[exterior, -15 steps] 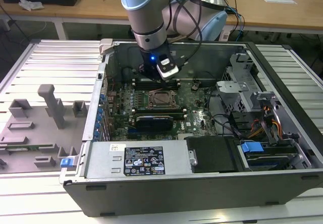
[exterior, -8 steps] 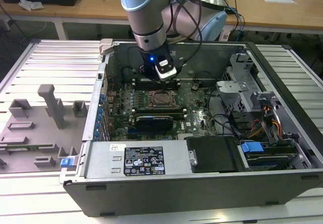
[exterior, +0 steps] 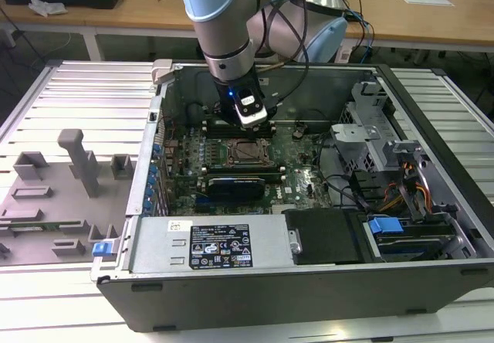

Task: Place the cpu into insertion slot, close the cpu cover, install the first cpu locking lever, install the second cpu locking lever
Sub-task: 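Install the first cpu locking lever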

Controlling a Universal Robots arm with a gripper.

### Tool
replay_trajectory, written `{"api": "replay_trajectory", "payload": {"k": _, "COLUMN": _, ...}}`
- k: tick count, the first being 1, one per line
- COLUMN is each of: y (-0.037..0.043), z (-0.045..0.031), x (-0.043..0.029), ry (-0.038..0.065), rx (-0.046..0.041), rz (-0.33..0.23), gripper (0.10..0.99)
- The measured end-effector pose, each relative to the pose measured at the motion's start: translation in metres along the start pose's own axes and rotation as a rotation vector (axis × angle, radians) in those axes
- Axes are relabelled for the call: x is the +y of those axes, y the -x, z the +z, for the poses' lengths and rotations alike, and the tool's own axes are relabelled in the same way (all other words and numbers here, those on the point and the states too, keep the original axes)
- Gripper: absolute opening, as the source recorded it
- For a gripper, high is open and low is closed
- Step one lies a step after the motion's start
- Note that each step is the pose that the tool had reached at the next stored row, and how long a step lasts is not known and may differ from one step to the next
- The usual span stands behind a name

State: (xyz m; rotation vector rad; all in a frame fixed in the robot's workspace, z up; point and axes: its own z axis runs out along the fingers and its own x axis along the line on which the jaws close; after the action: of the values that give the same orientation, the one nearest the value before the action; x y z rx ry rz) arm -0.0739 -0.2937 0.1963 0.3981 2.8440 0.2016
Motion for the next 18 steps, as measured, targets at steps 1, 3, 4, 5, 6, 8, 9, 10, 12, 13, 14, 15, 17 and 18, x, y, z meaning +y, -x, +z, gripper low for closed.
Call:
{"api": "replay_trajectory", "payload": {"k": 1, "y": 0.0, "z": 0.0, "x": -0.0001, "ry": -0.001, "rx": 0.0, "rz": 0.001, "gripper": 0.106}}
{"api": "replay_trajectory", "payload": {"k": 3, "y": -0.0001, "z": 0.0001, "x": -0.0001, "ry": -0.001, "rx": 0.0001, "rz": 0.001, "gripper": 0.106}}
{"api": "replay_trajectory", "payload": {"k": 4, "y": -0.0001, "z": 0.0001, "x": -0.0001, "ry": -0.001, "rx": 0.0, "rz": 0.001, "gripper": 0.106}}
{"api": "replay_trajectory", "payload": {"k": 5, "y": -0.0002, "z": 0.0002, "x": -0.0001, "ry": 0.0, "rx": 0.0, "rz": 0.001, "gripper": 0.106}}
{"api": "replay_trajectory", "payload": {"k": 6, "y": -0.0001, "z": 0.0003, "x": -0.0001, "ry": 0.0, "rx": 0.0002, "rz": 0.001, "gripper": 0.106}}
{"api": "replay_trajectory", "payload": {"k": 8, "y": 0.0, "z": -0.0001, "x": 0.0, "ry": 0.001, "rx": 0.0003, "rz": 0.001, "gripper": 0.106}}
{"api": "replay_trajectory", "payload": {"k": 9, "y": 0.0003, "z": -0.0011, "x": 0.0002, "ry": 0.001, "rx": 0.0001, "rz": 0.001, "gripper": 0.106}}
{"api": "replay_trajectory", "payload": {"k": 10, "y": 0.0008, "z": -0.003, "x": 0.0005, "ry": 0.001, "rx": 0.0001, "rz": 0.001, "gripper": 0.106}}
{"api": "replay_trajectory", "payload": {"k": 12, "y": 0.0018, "z": -0.0072, "x": 0.0012, "ry": 0.0, "rx": 0.0002, "rz": 0.001, "gripper": 0.106}}
{"api": "replay_trajectory", "payload": {"k": 13, "y": 0.0024, "z": -0.0096, "x": 0.0017, "ry": 0.0, "rx": 0.0, "rz": 0.001, "gripper": 0.106}}
{"api": "replay_trajectory", "payload": {"k": 14, "y": 0.003, "z": -0.0121, "x": 0.0021, "ry": -0.001, "rx": -0.0001, "rz": 0.0, "gripper": 0.106}}
{"api": "replay_trajectory", "payload": {"k": 15, "y": 0.0036, "z": -0.0145, "x": 0.0026, "ry": -0.001, "rx": -0.0003, "rz": 0.0, "gripper": 0.106}}
{"api": "replay_trajectory", "payload": {"k": 17, "y": 0.0052, "z": -0.0209, "x": 0.0037, "ry": -0.003, "rx": -0.0008, "rz": 0.0, "gripper": 0.106}}
{"api": "replay_trajectory", "payload": {"k": 18, "y": 0.0057, "z": -0.0231, "x": 0.0041, "ry": -0.004, "rx": -0.0009, "rz": 0.0, "gripper": 0.106}}
